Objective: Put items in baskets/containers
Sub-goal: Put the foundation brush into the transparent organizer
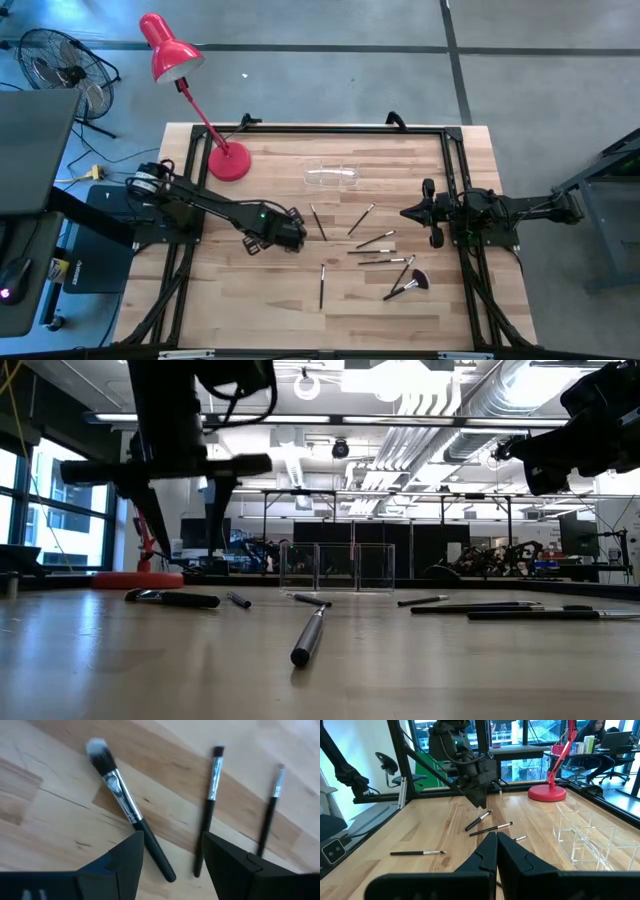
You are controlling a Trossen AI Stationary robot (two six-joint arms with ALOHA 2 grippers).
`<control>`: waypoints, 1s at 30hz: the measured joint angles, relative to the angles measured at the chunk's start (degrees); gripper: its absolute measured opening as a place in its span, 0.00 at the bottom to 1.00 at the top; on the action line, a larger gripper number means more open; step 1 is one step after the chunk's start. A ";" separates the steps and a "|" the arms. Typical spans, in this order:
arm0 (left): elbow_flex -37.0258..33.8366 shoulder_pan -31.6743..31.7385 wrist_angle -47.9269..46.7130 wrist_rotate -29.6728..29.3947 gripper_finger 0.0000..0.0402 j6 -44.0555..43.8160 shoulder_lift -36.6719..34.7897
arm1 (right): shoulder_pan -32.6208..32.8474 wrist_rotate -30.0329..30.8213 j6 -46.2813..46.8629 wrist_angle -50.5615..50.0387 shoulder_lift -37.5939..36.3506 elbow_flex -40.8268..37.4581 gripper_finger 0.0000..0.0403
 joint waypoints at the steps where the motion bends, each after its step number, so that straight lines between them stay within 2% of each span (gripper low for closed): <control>1: -0.05 0.00 0.40 0.40 0.49 -0.84 0.72 | 0.00 0.00 0.00 0.00 0.00 0.00 0.00; 5: 0.00 0.00 1.62 3.86 0.49 -3.22 2.43 | -0.01 0.01 -0.01 0.07 0.00 -0.01 0.00; 10: -0.02 0.02 4.04 4.50 0.49 -4.02 5.58 | 0.00 0.01 -0.01 0.07 0.35 0.00 0.00; 26: 0.19 0.02 4.94 7.93 0.49 -2.58 9.30 | 0.00 -0.01 -0.01 -0.01 0.76 0.00 0.00; 30: 0.13 0.04 5.13 8.35 0.45 -1.16 9.37 | 0.01 0.01 -0.01 -0.01 0.76 0.00 0.00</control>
